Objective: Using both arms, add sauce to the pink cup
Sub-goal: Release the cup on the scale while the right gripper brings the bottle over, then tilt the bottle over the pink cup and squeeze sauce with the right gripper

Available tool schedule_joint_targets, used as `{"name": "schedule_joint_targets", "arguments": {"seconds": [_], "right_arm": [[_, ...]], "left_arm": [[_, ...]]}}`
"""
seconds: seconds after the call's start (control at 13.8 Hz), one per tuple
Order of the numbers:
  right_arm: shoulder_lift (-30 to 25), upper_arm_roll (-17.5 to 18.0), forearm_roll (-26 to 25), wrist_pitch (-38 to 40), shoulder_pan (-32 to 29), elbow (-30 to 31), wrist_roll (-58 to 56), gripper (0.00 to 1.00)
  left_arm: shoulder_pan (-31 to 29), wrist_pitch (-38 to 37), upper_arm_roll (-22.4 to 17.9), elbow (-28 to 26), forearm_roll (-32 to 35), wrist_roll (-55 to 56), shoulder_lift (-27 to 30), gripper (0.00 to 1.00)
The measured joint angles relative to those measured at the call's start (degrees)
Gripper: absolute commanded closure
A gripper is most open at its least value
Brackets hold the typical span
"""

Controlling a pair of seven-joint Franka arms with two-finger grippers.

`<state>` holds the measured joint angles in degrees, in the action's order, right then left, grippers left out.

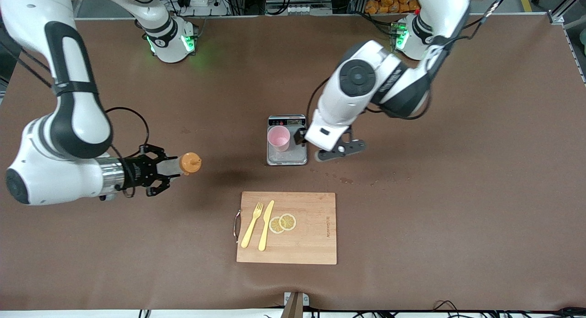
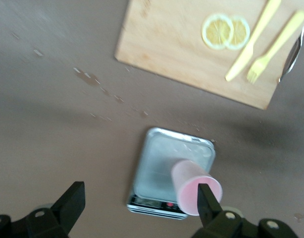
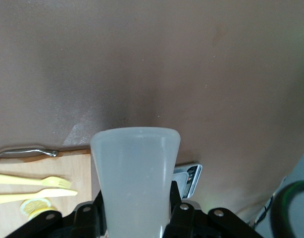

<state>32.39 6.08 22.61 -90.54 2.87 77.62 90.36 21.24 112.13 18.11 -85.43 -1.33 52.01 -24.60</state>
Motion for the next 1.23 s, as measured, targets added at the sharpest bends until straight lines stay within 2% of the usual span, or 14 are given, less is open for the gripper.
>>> {"name": "schedule_joint_targets", "arguments": {"seconds": [0.58,0.87,1.09,1.23], "right_arm": [[-0.6,0.0,-12.0,0.3,11.0,0.1,13.0,0.52],[-0.6,0.0,-17.8,0.7,15.3,1.1,18.2,0.52],[-0.6,0.0,-21.0,1.1,18.0,3.0,20.7,0.52],[-0.6,0.0,-22.9,1.9,19.0,3.6,22.2,0.53]], "left_arm": [[-11.7,-7.7,0.1,-0.5,0.0,-18.1,6.7,0.0],[-15.4,-11.2,0.0,-4.3,0.0,-23.9,12.9,0.0],[-15.3,-12.4,-2.7,-7.4,0.0,-28.8,17.3,0.0],[-14.6,-14.0,-6.4,-8.3,0.0,-34.7,19.7,0.0]]}}
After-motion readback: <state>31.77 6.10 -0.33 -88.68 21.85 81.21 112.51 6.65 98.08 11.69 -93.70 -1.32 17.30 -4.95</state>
